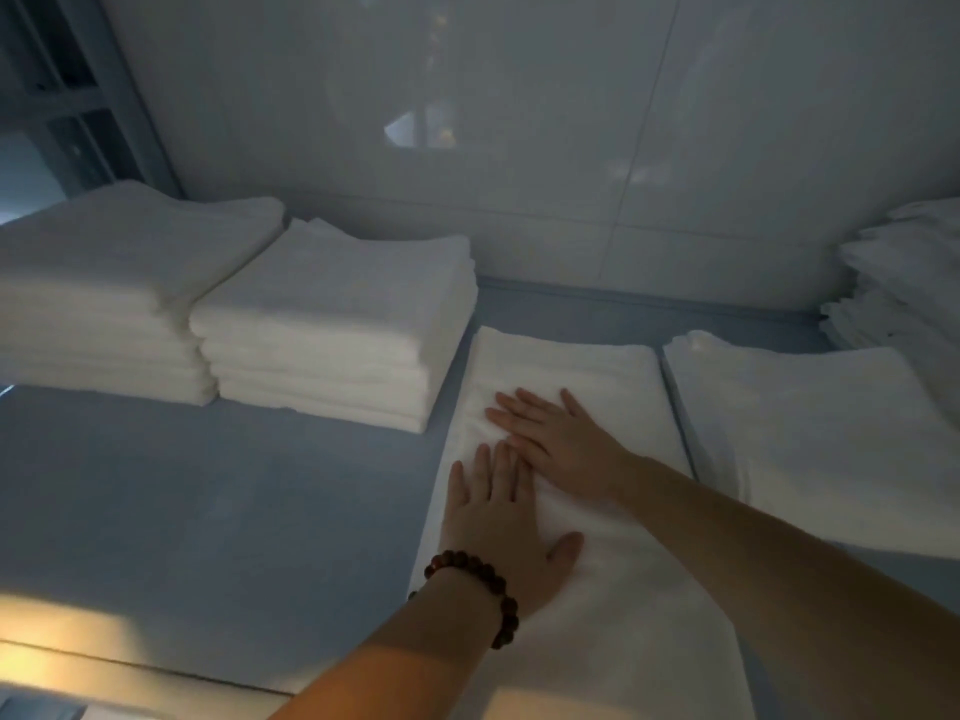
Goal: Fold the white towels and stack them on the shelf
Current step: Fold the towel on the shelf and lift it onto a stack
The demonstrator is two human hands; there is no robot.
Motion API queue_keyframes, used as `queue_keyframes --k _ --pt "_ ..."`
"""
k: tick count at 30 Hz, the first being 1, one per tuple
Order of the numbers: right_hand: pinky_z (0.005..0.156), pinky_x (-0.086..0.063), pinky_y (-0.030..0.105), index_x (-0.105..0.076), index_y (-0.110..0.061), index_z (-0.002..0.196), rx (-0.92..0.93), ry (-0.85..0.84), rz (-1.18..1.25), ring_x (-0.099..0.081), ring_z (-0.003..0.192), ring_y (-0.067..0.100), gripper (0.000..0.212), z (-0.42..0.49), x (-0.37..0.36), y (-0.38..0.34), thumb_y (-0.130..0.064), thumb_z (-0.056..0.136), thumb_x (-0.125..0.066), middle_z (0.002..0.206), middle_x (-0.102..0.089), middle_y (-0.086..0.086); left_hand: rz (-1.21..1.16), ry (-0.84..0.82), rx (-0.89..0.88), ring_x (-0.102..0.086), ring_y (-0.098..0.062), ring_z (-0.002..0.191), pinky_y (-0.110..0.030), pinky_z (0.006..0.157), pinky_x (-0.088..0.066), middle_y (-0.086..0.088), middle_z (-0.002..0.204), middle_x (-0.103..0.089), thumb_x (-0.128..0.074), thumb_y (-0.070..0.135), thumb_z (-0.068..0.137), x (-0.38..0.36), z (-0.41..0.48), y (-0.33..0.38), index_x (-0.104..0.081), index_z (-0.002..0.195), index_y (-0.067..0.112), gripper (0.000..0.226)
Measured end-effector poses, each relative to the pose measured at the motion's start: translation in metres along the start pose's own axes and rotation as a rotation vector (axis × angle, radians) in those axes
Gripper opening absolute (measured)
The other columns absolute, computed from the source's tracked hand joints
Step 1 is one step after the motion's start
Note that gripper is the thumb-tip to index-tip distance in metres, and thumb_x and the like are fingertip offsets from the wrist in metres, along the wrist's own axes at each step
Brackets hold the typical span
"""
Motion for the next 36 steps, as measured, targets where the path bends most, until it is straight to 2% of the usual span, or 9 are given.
queue_keyframes --k 7,12,15,17,21,23,26,31,36 --pt "0.117 0.005 0.047 -0.004 -0.049 0.144 -0.042 -0.02 -0.054 0.004 0.146 0.009 0.053 0.058 -0.006 0.014 -0.061 0.093 -0.013 0.158 0.002 -0.015 -0.057 0.083 0.021 0.027 -0.031 0.139 -0.051 0.113 0.014 -0.012 0.152 0.026 0.004 0.073 0.077 -0.012 -0.003 -0.002 0.028 0.139 0.017 0.087" --pt "0.117 -0.003 0.053 -0.006 -0.041 0.147 -0.434 0.009 -0.13 -0.003 0.147 0.016 0.058 0.046 0.007 0.085 -0.061 0.093 -0.012 0.16 -0.001 -0.005 -0.073 0.124 0.025 0.022 -0.03 0.141 -0.05 0.115 0.01 -0.011 0.155 0.019 -0.005 0.068 0.081 -0.011 -0.005 -0.005 0.011 0.148 0.024 0.082" --pt "0.116 -0.005 0.056 -0.01 -0.034 0.148 -0.677 0.036 -0.104 -0.004 0.147 0.024 0.059 0.017 0.018 0.109 -0.057 0.095 -0.014 0.16 -0.003 0.003 -0.082 0.123 0.031 0.021 -0.03 0.141 -0.05 0.115 0.008 -0.012 0.155 0.018 -0.006 0.066 0.083 -0.008 -0.005 -0.004 0.01 0.148 0.022 0.08" --pt "0.116 -0.003 0.057 -0.009 -0.036 0.148 -0.646 0.045 -0.048 -0.001 0.147 0.023 0.057 0.009 0.018 0.089 -0.057 0.095 -0.015 0.16 0.0 0.0 -0.083 0.117 0.026 0.02 -0.031 0.142 -0.05 0.115 0.008 -0.012 0.155 0.017 -0.009 0.062 0.085 -0.007 -0.006 -0.004 0.009 0.148 0.022 0.077" --pt "0.116 0.001 0.055 -0.006 -0.044 0.146 -0.344 0.049 -0.041 0.002 0.147 0.016 0.056 -0.019 -0.007 0.022 -0.06 0.093 -0.014 0.159 0.001 -0.007 -0.082 0.128 0.033 0.016 -0.03 0.143 -0.047 0.115 0.011 -0.011 0.156 0.012 -0.011 0.05 0.09 -0.008 -0.005 -0.006 0.01 0.148 0.023 0.067" --pt "0.117 -0.001 0.053 -0.006 -0.042 0.147 -0.392 0.062 -0.098 0.0 0.147 0.016 0.056 -0.041 -0.008 0.022 -0.059 0.094 -0.015 0.16 -0.001 -0.006 -0.083 0.119 0.036 0.014 -0.03 0.143 -0.047 0.116 0.01 -0.01 0.157 0.011 -0.011 0.045 0.091 -0.009 -0.004 -0.008 0.008 0.149 0.024 0.064" --pt "0.118 -0.002 0.053 -0.009 -0.035 0.149 -0.609 0.052 -0.063 0.0 0.147 0.02 0.055 -0.066 0.001 0.033 -0.052 0.098 -0.016 0.16 -0.003 0.0 -0.096 0.106 0.063 0.012 -0.029 0.144 -0.048 0.116 0.006 -0.009 0.157 0.009 -0.012 0.043 0.09 -0.011 0.0 -0.009 0.004 0.149 0.024 0.064" --pt "0.116 0.004 0.055 -0.003 -0.039 0.148 -0.557 0.08 -0.041 0.009 0.147 0.019 0.053 -0.091 -0.019 -0.003 -0.05 0.097 -0.013 0.16 0.003 -0.005 -0.085 0.104 0.066 0.011 -0.028 0.144 -0.047 0.116 0.007 -0.009 0.157 0.009 -0.007 0.045 0.09 -0.011 0.015 -0.011 0.004 0.149 0.024 0.064" --pt "0.116 0.004 0.054 -0.001 -0.039 0.148 -0.585 0.082 -0.044 0.007 0.147 0.019 0.053 -0.074 -0.009 0.011 -0.05 0.098 -0.012 0.16 0.004 -0.005 -0.046 0.057 0.047 0.01 -0.028 0.144 -0.046 0.116 0.006 -0.008 0.157 0.009 -0.007 0.048 0.093 -0.006 0.042 -0.014 0.005 0.149 0.025 0.061"
Point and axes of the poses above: each hand's wrist, its own z-axis towards the middle knuckle, its own x-axis out of the back of the hand, y = z × x, the point moved 5 cm from there along z, towards the middle knuckle
